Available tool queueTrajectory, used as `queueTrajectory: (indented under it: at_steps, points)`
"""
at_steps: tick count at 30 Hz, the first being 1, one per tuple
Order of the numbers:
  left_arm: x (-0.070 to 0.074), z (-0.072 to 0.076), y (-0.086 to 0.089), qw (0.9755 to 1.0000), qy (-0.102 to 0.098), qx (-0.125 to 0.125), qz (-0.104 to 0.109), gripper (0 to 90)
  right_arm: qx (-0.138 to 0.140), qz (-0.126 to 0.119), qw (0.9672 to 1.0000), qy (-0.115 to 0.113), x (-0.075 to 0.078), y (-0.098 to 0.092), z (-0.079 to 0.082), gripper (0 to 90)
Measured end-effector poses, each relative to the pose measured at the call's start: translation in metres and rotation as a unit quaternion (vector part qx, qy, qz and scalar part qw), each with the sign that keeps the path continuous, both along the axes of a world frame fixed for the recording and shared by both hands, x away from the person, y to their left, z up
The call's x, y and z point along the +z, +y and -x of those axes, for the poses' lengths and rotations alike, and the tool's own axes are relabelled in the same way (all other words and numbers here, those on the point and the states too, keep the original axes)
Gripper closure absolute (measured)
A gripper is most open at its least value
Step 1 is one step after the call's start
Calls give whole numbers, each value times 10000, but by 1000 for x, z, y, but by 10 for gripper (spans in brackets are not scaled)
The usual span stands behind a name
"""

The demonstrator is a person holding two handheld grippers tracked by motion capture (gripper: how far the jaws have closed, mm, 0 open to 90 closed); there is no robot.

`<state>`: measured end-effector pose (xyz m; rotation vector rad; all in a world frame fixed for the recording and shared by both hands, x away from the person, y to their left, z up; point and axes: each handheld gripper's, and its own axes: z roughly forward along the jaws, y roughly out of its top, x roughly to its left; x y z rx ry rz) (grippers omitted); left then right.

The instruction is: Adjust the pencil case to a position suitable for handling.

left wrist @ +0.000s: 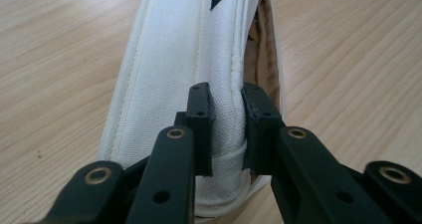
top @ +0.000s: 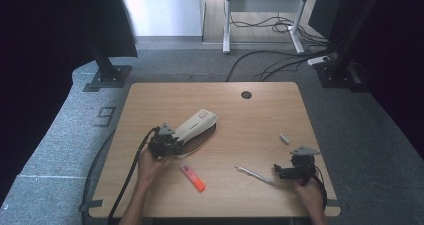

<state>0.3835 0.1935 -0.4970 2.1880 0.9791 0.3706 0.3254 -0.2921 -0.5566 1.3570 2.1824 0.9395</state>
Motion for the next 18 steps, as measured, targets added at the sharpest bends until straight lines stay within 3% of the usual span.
queueTrajectory:
  at_steps: [8,18]
  points:
    - [9,3,16,9981,132,34,594,770,0,1,10000,1,0,0,0,13]
    - [16,6,27,9963,193,49,830,775,0,0,10000,1,0,0,0,13]
